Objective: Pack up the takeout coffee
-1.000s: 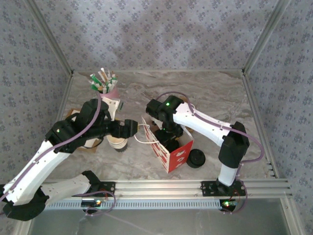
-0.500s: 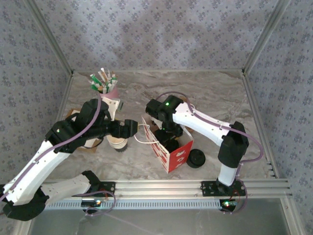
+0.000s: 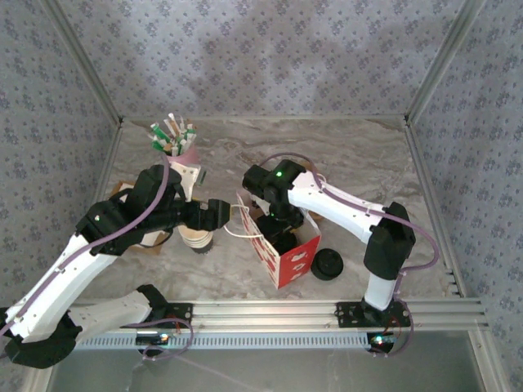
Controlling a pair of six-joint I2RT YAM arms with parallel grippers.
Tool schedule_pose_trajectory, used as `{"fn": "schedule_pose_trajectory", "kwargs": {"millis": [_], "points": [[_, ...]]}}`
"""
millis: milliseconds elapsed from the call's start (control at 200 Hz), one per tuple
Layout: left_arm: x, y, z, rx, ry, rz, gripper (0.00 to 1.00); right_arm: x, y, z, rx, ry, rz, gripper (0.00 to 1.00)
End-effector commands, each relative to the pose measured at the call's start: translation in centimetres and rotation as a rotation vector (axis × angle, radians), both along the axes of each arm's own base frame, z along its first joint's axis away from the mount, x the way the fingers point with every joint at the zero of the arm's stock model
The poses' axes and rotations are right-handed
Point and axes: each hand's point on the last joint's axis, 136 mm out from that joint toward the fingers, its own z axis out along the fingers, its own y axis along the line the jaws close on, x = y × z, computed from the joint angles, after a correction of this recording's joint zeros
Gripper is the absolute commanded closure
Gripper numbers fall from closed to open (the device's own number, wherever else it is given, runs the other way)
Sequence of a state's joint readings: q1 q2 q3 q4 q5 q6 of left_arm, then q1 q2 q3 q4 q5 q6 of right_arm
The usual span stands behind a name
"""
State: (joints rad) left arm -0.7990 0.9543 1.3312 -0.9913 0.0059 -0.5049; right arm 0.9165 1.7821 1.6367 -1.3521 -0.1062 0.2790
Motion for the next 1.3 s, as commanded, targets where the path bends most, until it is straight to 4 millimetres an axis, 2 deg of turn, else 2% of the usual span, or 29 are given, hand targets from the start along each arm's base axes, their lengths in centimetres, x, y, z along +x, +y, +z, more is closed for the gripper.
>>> {"fn": "schedule_pose_trajectory", "kwargs": {"millis": [0, 1294], "points": [[-0.01, 0.01, 0.58, -0.010, -0.031, -0.007, 0.04, -0.41, -0.15, -0.35, -0.002, 0.024, 0.005, 0.39], [0.20, -0.23, 0.73, -0.008, -0.031, -0.010, 0.04, -0.04, -0.25, -1.22, 0.013, 0.027, -0.007, 0.39]]}}
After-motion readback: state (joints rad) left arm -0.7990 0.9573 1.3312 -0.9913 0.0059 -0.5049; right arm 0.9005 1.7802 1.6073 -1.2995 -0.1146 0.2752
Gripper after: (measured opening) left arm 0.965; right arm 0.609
